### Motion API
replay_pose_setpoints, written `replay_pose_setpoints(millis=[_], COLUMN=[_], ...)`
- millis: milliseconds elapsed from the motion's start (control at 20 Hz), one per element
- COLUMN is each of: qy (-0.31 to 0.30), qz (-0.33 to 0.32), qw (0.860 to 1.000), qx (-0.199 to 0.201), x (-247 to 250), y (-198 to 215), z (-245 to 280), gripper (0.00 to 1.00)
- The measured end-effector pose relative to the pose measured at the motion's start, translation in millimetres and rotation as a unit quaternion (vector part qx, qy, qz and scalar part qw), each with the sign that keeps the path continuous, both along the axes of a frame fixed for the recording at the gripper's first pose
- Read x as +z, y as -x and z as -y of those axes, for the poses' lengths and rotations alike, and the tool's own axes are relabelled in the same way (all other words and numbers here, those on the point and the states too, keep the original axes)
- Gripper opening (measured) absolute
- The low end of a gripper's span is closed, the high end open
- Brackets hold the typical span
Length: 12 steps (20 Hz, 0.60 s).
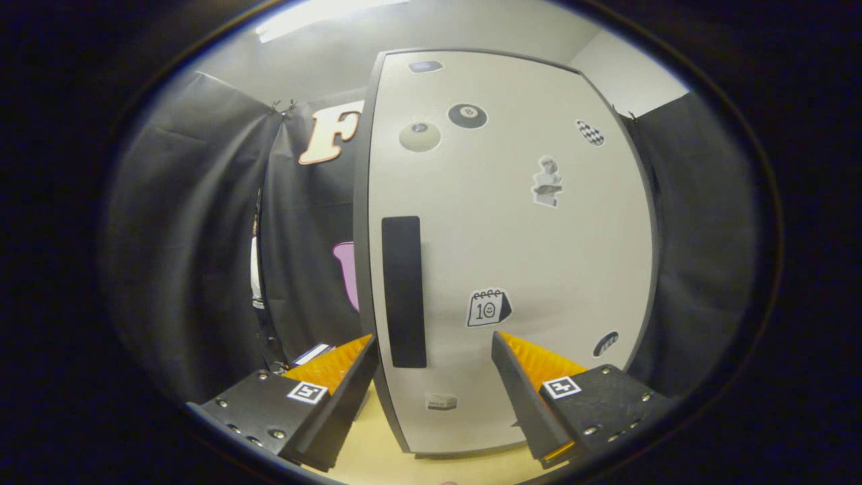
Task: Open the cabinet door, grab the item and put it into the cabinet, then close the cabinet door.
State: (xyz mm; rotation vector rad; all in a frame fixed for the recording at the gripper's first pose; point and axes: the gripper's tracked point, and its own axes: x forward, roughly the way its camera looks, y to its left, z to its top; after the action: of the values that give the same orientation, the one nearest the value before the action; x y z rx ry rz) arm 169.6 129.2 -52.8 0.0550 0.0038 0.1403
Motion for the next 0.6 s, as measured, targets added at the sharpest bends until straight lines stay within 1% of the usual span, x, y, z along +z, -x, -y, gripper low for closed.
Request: replay_pose_setpoints(millis=[150, 300, 450, 600], qy=[0.012, 0.023, 0.013, 0.014], qz=[-0.009, -0.002, -0.011, -0.02], qw=[1.0, 1.0, 0.999, 0.998], qx=[-0.009, -0.021, -0.035, -0.053], x=[2.1, 12.6, 17.7, 18.9], y=[41.4, 83.5, 122.4, 152.2], z=[21.1, 41.7, 59.9, 78.2], gripper=[1.0, 1.0, 1.0, 1.0])
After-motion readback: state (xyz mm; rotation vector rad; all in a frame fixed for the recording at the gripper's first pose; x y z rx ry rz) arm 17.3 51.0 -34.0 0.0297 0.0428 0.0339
